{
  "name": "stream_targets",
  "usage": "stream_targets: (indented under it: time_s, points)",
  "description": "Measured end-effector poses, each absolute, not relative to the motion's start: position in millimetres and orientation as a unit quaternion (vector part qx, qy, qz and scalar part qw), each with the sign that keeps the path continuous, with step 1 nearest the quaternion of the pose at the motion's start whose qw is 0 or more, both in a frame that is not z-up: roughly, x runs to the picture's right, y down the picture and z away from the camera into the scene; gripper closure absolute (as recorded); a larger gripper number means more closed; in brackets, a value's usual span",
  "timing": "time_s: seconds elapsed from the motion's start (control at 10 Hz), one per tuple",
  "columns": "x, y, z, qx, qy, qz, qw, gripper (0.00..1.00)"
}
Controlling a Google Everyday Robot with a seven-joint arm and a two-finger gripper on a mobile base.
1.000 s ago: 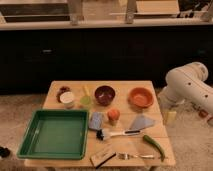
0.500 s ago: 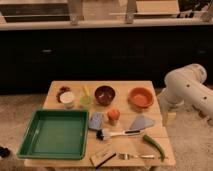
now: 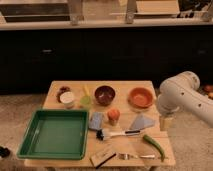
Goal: Wipe purple bowl with towel
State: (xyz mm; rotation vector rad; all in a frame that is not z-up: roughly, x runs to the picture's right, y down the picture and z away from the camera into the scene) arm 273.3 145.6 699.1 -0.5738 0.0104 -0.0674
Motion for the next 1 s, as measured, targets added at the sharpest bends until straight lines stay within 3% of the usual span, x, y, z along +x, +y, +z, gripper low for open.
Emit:
stream_targets:
  time_s: [1.0]
  points:
    - [249.5,179.5,731.1,-0.283,-0.028,-0.068,0.956,0.2]
